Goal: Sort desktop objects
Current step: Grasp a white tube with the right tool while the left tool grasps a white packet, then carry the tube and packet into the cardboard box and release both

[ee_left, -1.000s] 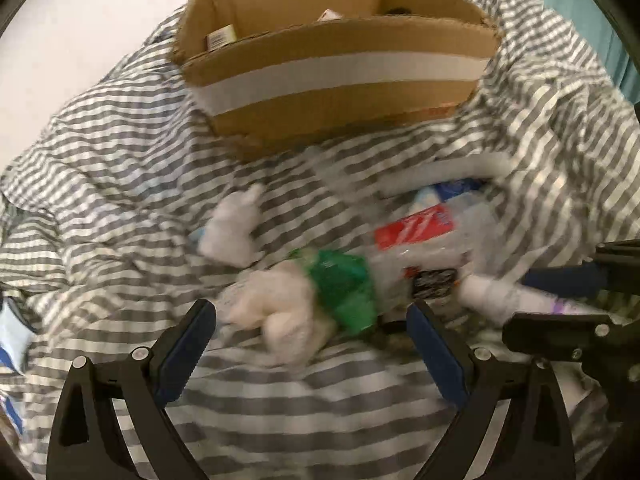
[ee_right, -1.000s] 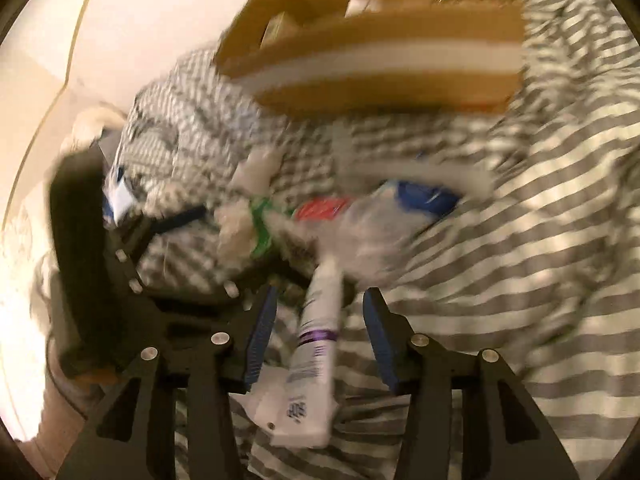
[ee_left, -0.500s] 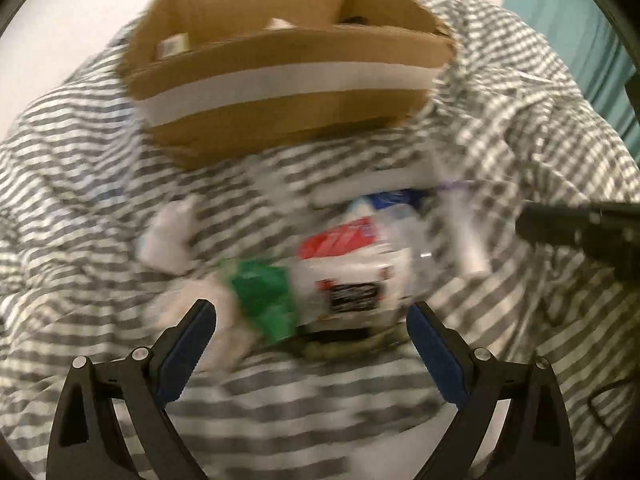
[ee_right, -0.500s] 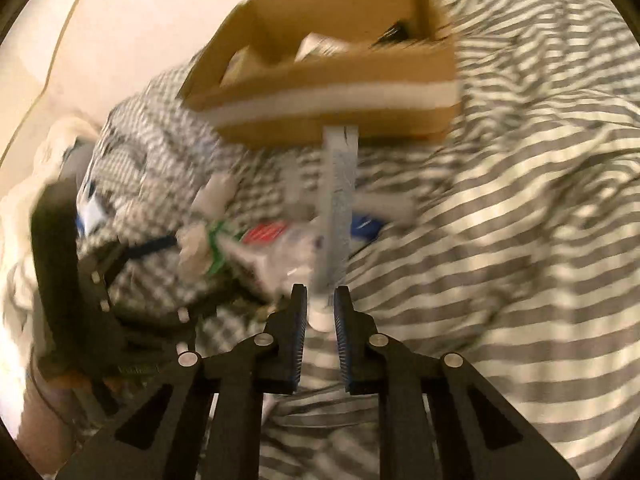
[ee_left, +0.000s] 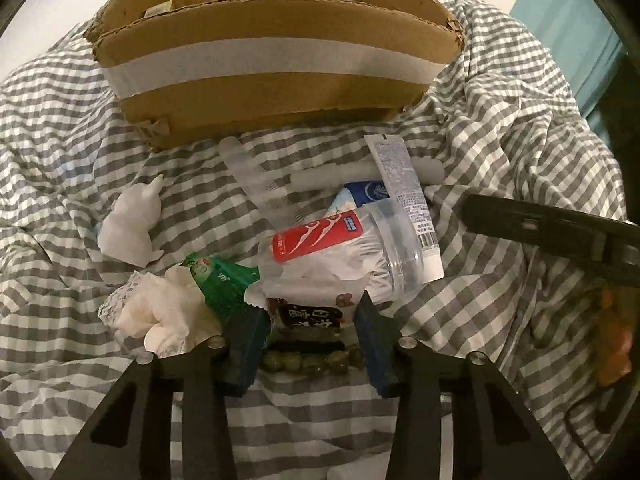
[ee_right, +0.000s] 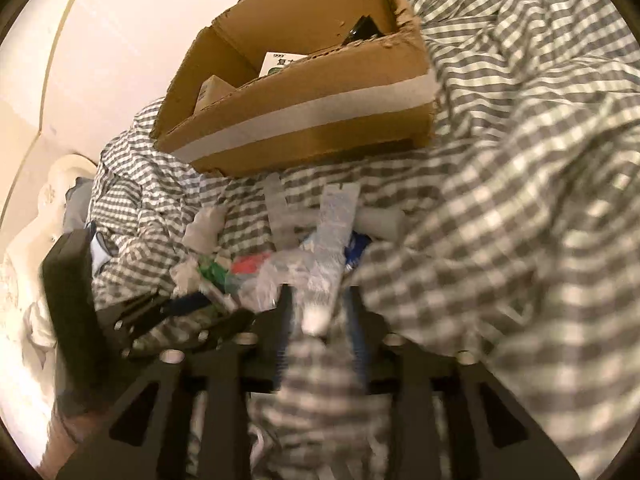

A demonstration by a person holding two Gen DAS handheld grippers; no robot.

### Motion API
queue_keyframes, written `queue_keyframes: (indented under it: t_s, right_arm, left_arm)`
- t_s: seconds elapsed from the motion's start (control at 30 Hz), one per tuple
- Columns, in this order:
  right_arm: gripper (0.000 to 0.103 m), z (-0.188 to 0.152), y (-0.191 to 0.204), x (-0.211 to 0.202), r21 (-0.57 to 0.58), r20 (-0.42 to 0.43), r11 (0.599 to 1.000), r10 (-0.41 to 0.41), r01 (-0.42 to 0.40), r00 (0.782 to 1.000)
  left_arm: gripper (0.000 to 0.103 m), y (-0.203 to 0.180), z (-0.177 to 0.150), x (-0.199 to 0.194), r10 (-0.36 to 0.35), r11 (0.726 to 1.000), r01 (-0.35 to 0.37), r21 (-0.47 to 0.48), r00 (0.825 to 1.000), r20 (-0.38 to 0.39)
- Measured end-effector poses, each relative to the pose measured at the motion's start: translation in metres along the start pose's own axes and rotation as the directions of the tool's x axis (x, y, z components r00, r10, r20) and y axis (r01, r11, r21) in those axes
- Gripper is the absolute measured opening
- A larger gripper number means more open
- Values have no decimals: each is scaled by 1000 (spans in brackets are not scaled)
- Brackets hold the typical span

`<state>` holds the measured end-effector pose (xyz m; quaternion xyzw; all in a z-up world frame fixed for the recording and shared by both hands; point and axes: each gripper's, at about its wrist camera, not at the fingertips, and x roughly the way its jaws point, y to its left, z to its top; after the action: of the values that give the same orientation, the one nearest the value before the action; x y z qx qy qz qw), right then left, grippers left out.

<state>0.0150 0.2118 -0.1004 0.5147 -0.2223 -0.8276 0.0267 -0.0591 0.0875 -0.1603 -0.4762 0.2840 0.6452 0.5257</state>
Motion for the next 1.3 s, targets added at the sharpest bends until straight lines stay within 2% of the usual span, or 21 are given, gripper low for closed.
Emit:
queue_keyframes:
  t_s: [0.13, 0.23, 0.3, 0.4, 0.53, 0.73, 0.87, 1.0, 1.07, 1.13, 1.23, 1.3]
  right_arm:
    - [39, 10, 0, 31, 2, -55, 1000, -29, 29, 998]
    - [39, 14, -11, 42, 63, -77, 997, 38, -33, 996]
    - [22, 13, -16, 43, 92, -87, 993, 78, -70, 993]
    - [19, 7, -14, 42, 76, -82, 996, 60, -54, 995]
    - [18, 1, -8, 30, 79, -51, 995, 58, -53, 997]
    - [18, 5, 12, -24, 10, 77, 1000, 1, -2, 997]
    - [18, 30, 34, -69, -49, 182, 999, 25, -17, 983]
    - [18, 67, 54, -88, -106, 241, 994, 28, -2, 970]
    - [18, 92, 60, -89, -126, 255, 992, 18, 15, 967]
    - [18, 114, 62, -80, -137, 238, 990, 6, 27, 971]
    - [18, 147, 59, -55, -131, 196, 990, -29, 56, 980]
    - [18, 162, 55, -39, -123, 188, 990, -49, 73, 981]
  left_arm:
    - [40, 1, -2, -5, -4, 1000, 3, 9, 1000, 11]
    - [40, 2, -2, -12, -9, 1000, 9, 6, 1000, 28]
    - [40, 3, -1, -17, -15, 1000, 14, 6, 999, 42]
    - [40, 5, 1, -22, -24, 1000, 24, -5, 998, 55]
    - [40, 7, 2, -33, -26, 1000, 27, -10, 996, 81]
    - [40, 9, 15, -65, -26, 1000, 27, -7, 987, 161]
    - [40, 5, 46, -99, -45, 999, 39, 26, 965, 257]
    - [40, 7, 99, -125, -28, 999, 13, 47, 938, 347]
    - [40, 8, 122, -125, -16, 999, 0, 46, 931, 366]
    - [40, 13, 148, -113, -2, 999, -11, 35, 935, 355]
    - [40, 19, 178, -83, 80, 996, -91, 18, 944, 319]
    - [48, 25, 191, -63, 126, 991, -133, 0, 943, 308]
